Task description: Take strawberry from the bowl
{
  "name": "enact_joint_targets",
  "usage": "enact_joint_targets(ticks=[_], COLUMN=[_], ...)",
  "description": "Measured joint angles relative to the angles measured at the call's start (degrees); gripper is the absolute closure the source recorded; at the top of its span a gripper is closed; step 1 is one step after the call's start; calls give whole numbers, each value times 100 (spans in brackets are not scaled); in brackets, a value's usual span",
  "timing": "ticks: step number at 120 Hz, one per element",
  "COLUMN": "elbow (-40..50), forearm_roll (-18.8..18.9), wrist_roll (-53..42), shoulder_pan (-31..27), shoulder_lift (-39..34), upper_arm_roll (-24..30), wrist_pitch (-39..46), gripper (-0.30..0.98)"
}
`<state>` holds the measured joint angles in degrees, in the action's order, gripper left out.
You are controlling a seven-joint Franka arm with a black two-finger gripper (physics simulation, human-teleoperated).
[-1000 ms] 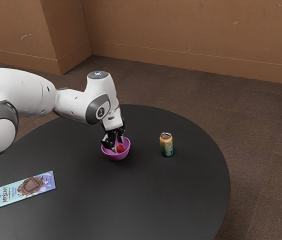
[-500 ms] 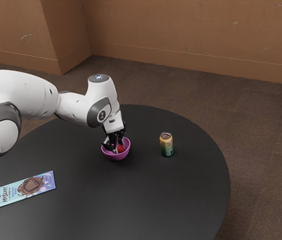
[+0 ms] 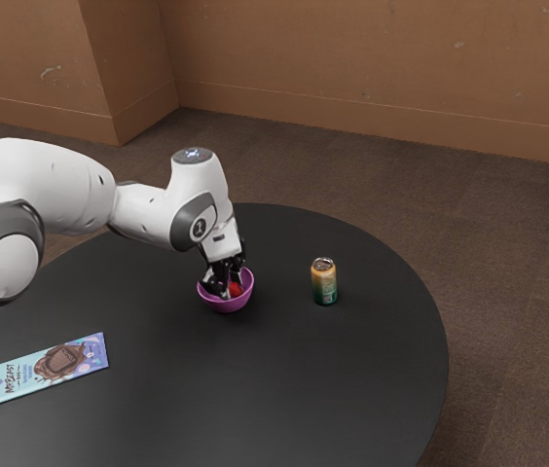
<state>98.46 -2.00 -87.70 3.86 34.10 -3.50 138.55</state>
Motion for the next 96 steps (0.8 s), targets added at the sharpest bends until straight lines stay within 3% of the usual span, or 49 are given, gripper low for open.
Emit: enact_joint_targets(ticks=[23,40,61,96], elbow=[16,60,118,1854], forearm_roll=[-7,-6,-7,2], wrist_roll=[55,84,116,354], shoulder_pan=[0,0,-7,216], shoulder_lift=[-6,-58,-136,-1951], upper_arm_roll=[-1,-1,-1,31], wrist_pitch=[42,57,98,131], gripper=[40,58,64,66])
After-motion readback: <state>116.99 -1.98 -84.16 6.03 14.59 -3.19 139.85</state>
